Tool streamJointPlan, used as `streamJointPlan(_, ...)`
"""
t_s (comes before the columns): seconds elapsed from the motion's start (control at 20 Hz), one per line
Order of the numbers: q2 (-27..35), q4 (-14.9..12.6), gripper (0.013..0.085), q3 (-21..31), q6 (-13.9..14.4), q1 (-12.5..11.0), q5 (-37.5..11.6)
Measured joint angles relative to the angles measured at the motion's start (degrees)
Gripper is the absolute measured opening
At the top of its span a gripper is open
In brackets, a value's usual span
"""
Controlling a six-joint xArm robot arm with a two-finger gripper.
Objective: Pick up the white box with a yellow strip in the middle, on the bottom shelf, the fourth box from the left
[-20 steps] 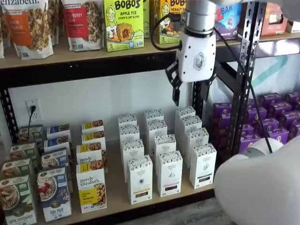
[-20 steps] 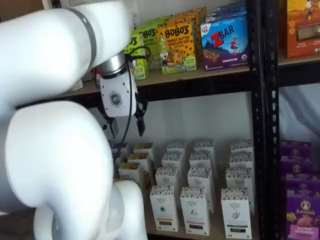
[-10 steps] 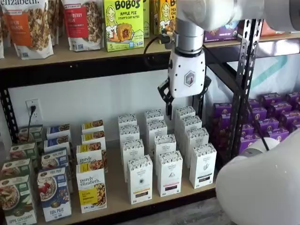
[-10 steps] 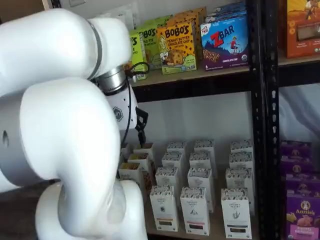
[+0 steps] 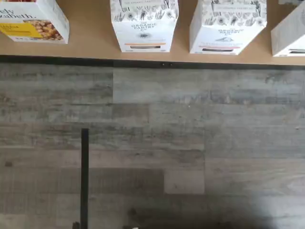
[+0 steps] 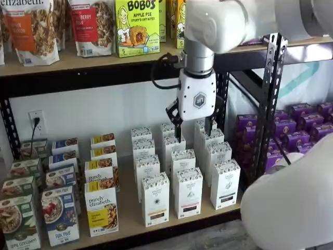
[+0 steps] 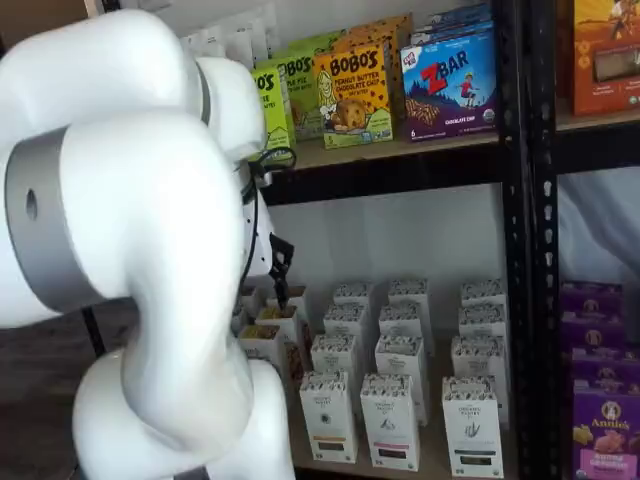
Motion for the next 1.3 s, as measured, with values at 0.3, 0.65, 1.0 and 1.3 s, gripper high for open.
streamJointPlan(0.3, 4.9, -2.9, 0.0850, 0.7, 1.8, 0.0, -6.5)
streamJointPlan(0.65, 11.6, -2.2, 0.0850, 1.7, -0.5, -2.5, -15.2)
streamJointPlan(1.0, 18.8, -2.4, 0.0850, 1.4, -0.8, -3.4, -22.1)
streamJointPlan(1.3, 24.8, -3.7, 0.0850, -0.3, 0.0, -3.8, -26.4)
